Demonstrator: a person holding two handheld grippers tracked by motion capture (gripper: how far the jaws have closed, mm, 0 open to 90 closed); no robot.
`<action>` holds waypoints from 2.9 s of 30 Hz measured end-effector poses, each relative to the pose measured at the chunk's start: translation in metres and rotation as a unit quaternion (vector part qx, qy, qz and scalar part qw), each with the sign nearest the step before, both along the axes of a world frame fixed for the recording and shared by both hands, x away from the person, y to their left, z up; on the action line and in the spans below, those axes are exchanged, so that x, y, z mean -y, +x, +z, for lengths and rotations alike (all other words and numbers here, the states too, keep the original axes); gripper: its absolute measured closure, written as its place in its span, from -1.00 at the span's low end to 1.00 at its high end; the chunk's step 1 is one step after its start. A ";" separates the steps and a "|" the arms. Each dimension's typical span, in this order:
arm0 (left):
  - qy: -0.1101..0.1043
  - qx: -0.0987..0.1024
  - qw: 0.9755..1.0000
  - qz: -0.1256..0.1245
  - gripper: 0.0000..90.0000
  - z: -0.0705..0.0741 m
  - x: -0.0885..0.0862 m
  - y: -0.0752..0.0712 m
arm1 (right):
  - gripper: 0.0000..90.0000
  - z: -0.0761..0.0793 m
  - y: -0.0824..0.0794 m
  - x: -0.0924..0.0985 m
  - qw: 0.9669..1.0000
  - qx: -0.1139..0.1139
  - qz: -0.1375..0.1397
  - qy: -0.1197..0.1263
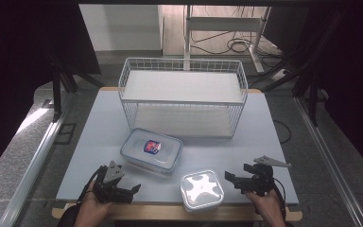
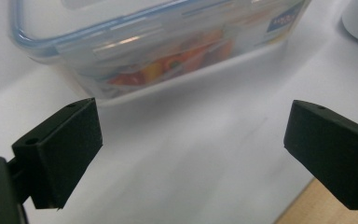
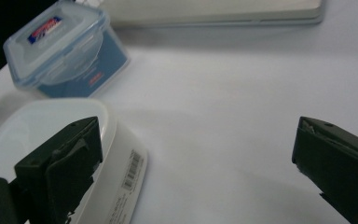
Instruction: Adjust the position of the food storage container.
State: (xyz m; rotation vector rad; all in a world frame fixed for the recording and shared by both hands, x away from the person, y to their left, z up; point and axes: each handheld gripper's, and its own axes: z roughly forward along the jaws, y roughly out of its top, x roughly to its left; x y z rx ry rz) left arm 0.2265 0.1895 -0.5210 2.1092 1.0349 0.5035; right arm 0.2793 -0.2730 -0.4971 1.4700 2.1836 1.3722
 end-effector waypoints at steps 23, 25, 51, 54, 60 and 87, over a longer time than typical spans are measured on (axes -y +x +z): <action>0.002 0.014 1.000 0.009 -0.91 0.001 -0.001 -0.001 | -0.25 0.017 -0.012 -0.016 0.998 0.024 0.010 -0.060; 0.003 0.014 1.000 0.010 -0.91 0.000 -0.001 -0.001 | -0.08 0.022 -0.014 -0.020 0.998 0.031 0.021 -0.057; 0.001 0.015 1.000 0.025 -0.91 0.002 -0.006 0.000 | 0.98 0.033 -0.040 -0.128 0.974 0.020 0.215 -0.072; -0.004 0.017 0.999 0.028 -0.91 0.003 -0.007 0.000 | 0.98 0.031 -0.046 -0.142 0.969 0.015 0.236 -0.077; -0.004 0.016 0.999 0.028 -0.91 0.003 -0.008 0.001 | 0.98 0.023 -0.051 -0.156 0.962 0.006 0.258 -0.093; 0.000 0.011 1.000 0.027 -0.91 0.002 -0.006 0.001 | 0.98 0.023 -0.014 -0.073 0.984 0.002 0.126 -0.122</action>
